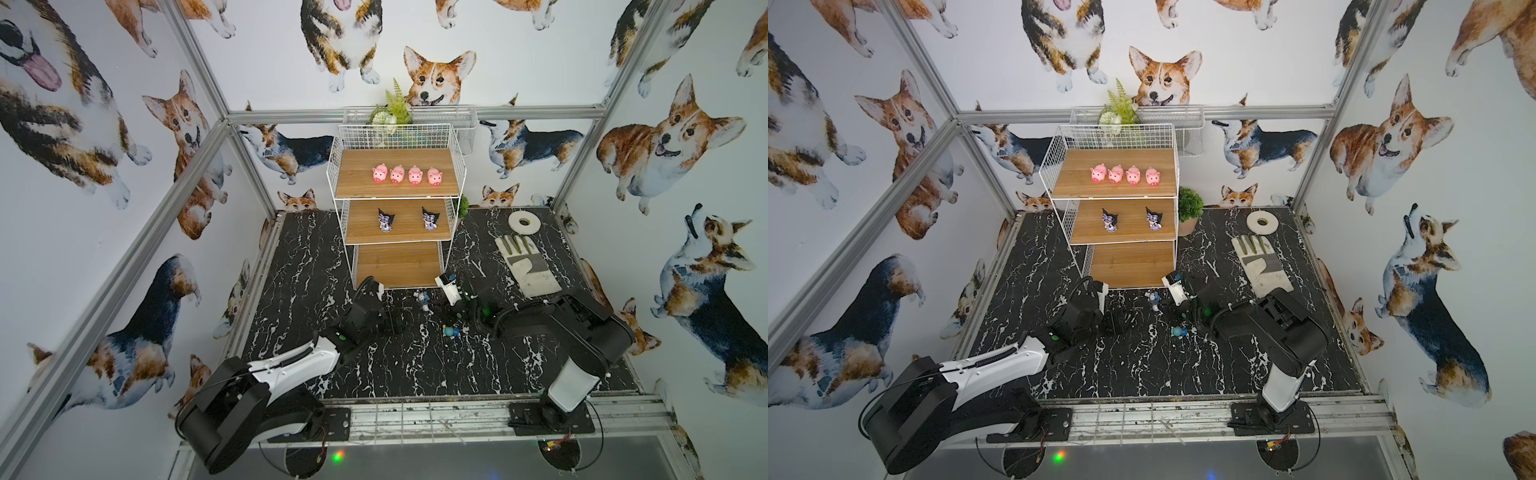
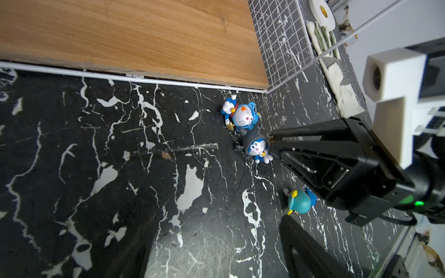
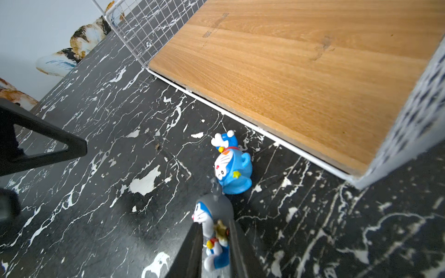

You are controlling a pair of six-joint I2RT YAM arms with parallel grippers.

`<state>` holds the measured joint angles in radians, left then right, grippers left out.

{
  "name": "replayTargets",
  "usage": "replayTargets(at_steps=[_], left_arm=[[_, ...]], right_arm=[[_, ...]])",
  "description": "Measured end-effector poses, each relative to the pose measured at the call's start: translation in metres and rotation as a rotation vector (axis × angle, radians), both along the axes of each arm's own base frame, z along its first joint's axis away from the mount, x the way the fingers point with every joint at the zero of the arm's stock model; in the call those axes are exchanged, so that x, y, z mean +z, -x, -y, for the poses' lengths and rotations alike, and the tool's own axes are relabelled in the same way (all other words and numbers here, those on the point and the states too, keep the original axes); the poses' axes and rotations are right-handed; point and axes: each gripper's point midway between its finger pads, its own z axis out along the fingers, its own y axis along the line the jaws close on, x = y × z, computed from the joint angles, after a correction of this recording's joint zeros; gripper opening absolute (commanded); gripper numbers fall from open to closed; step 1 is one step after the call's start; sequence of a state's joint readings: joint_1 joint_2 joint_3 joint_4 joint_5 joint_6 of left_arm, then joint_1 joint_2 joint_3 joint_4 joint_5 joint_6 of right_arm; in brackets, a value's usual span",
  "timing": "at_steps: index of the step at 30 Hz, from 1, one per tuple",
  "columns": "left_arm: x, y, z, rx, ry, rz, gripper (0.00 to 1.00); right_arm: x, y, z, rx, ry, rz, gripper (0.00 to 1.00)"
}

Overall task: Organize plastic toys on shelves
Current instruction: Pick up the plastic toy at the center of the board.

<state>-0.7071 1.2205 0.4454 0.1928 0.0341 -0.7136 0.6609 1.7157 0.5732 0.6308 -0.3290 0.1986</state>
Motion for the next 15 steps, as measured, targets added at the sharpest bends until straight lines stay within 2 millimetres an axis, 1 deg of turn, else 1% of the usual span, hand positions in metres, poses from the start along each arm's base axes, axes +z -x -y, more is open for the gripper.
replayTargets(at_steps=[3, 6, 10, 12, 15], left_arm=[[-0.0016, 0.0001, 0.0032, -0.008, 0.005, -0.019, 0.85], [-0.0042, 0.0005, 0.0047, -0.007, 0.008, -0.034, 0.85], [-0.0065, 0.0017, 0.0058, -0.007, 0.013, -0.053, 0.85], [-0.0055, 0.0010, 0.0069, -0.006, 0.016, -0.060, 0.85], [0.0024, -0.0042, 0.0116, -0.005, 0.032, -0.062, 0.85]], right_arm=[[-0.0044, 0.0024, -0.0009, 0.013, -0.001, -0.007, 0.24], [-0.0088, 0.0028, -0.0019, 0.020, 0.000, -0.009, 0.17], [-0.0075, 0.0031, -0.0040, 0.032, -0.008, 0.003, 0.10], [-0.0070, 0.0051, -0.0032, 0.036, -0.008, 0.009, 0.06], [-0.0023, 0.0089, -0.0028, 0.051, -0.008, 0.035, 0.01]])
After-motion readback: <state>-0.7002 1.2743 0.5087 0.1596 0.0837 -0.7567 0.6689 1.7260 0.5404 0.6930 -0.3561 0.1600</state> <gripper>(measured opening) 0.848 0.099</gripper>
